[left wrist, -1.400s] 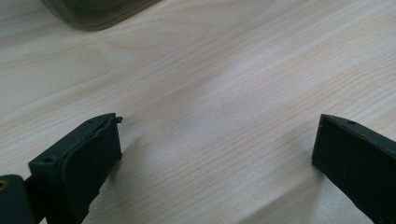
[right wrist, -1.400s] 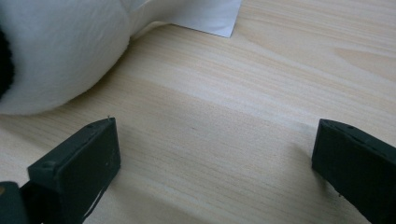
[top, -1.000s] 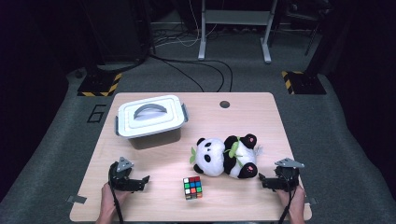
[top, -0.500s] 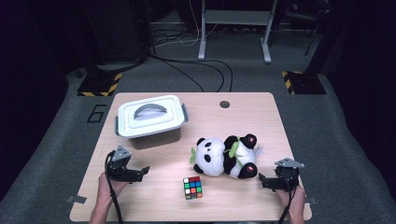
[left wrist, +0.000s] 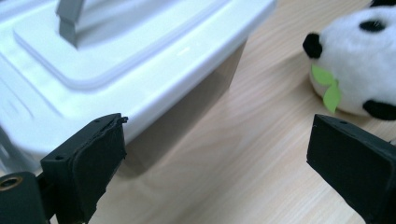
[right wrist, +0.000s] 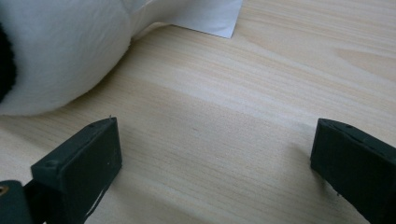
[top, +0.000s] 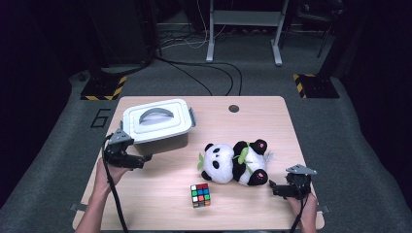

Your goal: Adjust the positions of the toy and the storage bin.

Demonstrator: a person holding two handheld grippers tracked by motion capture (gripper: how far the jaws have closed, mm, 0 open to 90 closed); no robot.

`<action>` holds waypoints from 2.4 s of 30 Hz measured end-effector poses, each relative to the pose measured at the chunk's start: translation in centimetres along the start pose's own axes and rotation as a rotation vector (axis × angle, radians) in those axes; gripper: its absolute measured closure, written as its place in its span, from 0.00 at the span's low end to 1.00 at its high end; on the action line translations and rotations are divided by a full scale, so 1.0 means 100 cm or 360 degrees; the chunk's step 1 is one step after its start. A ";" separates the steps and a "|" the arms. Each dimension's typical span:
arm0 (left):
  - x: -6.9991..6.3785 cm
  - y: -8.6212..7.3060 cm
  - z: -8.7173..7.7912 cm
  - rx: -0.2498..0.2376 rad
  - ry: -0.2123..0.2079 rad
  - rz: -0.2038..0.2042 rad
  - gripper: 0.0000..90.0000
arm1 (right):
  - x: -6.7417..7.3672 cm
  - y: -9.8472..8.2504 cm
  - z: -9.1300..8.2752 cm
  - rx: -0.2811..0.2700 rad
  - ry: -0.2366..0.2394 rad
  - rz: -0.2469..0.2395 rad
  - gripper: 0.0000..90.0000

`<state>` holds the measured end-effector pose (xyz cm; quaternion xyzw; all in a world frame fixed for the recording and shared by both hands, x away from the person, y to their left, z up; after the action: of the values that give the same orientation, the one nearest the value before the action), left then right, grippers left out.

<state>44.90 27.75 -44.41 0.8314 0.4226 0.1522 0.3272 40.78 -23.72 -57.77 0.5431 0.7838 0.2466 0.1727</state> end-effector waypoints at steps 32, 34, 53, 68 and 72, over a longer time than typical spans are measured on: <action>0.073 0.080 0.059 0.0085 0.0065 -0.0045 0.21 | 0.000 0.000 -0.001 -0.0016 -0.0002 0.0005 0.05; 0.073 0.080 0.059 0.0083 0.0077 -0.0045 0.27 | 0.000 0.000 -0.001 -0.0017 -0.0005 0.0008 0.06; 0.057 0.085 0.063 0.0147 0.0143 0.0004 0.67 | -0.002 0.000 -0.002 -0.0028 -0.0015 0.0022 0.09; 0.040 0.097 0.074 0.0164 0.0094 0.0042 0.70 | -0.002 0.000 -0.002 -0.0033 -0.0015 0.0022 0.09; 0.034 0.103 0.079 0.0181 0.0086 0.0024 0.70 | -0.002 0.000 -0.002 -0.0033 -0.0015 0.0022 0.09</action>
<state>57.32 22.79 -43.41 0.8474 0.4328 0.1528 0.2670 40.81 -23.95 -57.61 0.5478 0.7766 0.2534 0.1803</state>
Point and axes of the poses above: each handheld gripper's, and its own axes: z roughly forward along the jaws, y roughly out of its top, x roughly to its left, the point moved 7 cm from there along z, roughly forward along the jaws, and after that the axes turned 11 degrees about x, right-handed, at the moved point
